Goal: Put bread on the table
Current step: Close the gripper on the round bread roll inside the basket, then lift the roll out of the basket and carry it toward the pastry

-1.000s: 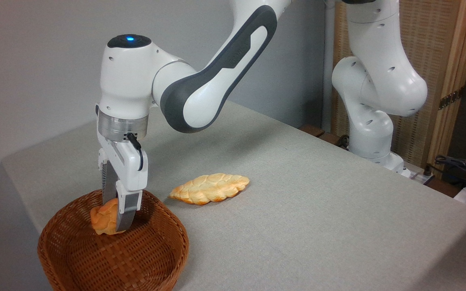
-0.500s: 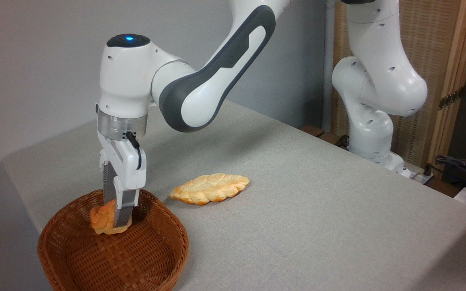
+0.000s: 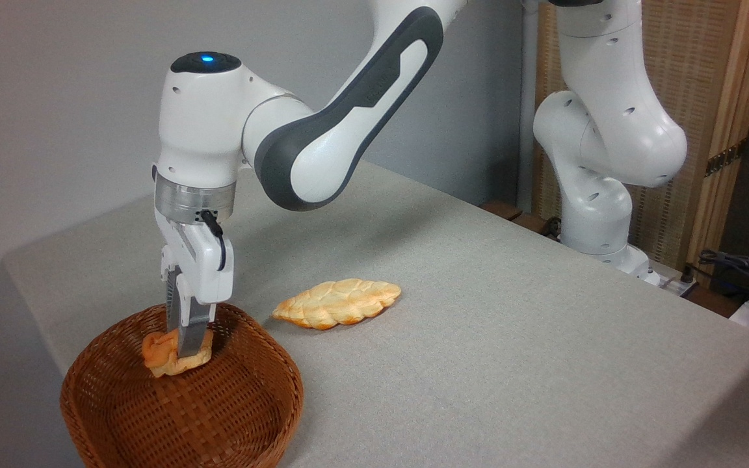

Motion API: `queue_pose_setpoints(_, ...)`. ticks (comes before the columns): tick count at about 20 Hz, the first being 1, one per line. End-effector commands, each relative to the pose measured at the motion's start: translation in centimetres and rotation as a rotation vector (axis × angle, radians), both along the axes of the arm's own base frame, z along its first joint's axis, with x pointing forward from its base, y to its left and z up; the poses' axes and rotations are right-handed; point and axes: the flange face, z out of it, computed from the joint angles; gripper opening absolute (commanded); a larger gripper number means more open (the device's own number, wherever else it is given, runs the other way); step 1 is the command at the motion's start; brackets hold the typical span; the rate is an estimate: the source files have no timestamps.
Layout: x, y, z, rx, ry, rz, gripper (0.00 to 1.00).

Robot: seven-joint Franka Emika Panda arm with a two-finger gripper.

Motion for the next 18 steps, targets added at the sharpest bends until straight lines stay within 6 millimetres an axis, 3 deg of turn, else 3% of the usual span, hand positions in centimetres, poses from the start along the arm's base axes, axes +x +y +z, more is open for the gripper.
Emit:
queue_pose_setpoints(1, 0.2, 1.3, 2.3, 0.002, -0.042, 0.028, 0.29)
queue_pose_setpoints(6, -0.6, 4.2, 5.9, -0.009, -0.046, 0.108, 0.29)
queue_pose_setpoints(11, -3.4, 6.8, 8.2, 0.017, 0.083, 0.135, 0.32)
queue_pose_setpoints(15, -7.1, 8.4, 8.5, 0.034, 0.195, 0.149, 0.34)
queue_pose_setpoints(18, -10.3, 8.9, 7.1, 0.035, 0.274, 0.152, 0.44)
